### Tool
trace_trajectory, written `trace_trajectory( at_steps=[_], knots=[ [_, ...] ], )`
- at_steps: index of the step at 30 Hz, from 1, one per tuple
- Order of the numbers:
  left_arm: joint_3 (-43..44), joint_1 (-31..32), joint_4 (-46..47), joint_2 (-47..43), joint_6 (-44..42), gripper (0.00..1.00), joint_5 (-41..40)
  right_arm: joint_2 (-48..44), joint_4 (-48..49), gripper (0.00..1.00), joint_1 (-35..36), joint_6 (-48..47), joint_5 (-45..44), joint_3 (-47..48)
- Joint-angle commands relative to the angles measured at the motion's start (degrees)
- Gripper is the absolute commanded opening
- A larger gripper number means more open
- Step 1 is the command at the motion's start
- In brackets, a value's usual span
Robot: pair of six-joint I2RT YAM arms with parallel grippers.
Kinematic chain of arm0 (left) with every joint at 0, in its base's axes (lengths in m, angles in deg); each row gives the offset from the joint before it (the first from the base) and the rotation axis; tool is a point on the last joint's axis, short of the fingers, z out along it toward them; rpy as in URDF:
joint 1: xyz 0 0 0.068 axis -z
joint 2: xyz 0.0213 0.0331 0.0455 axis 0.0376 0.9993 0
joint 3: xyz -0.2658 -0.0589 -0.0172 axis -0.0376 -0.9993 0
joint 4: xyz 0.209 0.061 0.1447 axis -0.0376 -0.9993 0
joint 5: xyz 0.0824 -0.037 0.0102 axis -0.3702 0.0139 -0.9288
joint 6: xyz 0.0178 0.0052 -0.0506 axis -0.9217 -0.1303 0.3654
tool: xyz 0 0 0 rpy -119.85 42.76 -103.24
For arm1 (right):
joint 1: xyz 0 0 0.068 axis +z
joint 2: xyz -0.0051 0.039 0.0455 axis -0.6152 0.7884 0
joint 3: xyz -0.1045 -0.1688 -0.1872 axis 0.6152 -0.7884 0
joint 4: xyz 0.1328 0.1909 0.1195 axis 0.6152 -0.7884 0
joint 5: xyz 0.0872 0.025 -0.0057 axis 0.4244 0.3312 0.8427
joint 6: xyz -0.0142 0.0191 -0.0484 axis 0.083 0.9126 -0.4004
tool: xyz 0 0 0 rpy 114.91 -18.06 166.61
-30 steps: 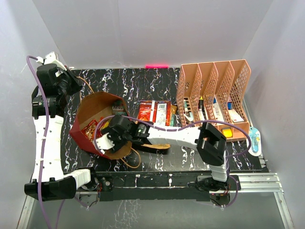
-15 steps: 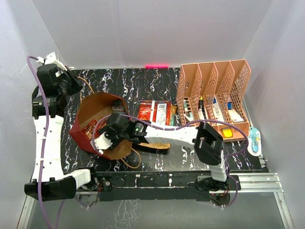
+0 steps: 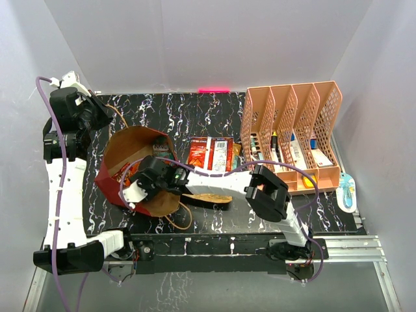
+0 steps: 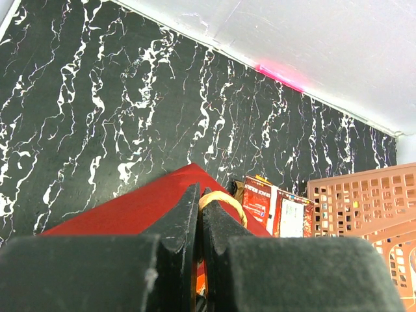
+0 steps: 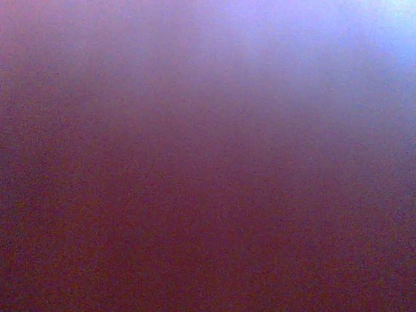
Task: Take the snacks out of the paper bag
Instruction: Take out the snack from the paper bag.
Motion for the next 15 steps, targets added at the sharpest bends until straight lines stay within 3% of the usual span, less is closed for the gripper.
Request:
trace_trajectory(
  at_steps=[1, 8, 15],
  knots=[
    [0.58, -0.01, 0.52, -1.8, 0.62, 0.0, 1.23, 2.74, 4.96, 0.51, -1.2, -2.04, -1.32, 5.02],
    [0.11, 0.01, 0.19, -2.17, 0.19, 0.0, 0.16, -0.7, 5.43, 0.1, -2.33, 0.21, 0.3, 6.01],
    [-1.16, -0.01, 1.18, -2.1, 0.49, 0.0, -0.01, -9.59, 5.89, 0.07, -2.82, 9.57, 3.61, 4.54]
  ],
)
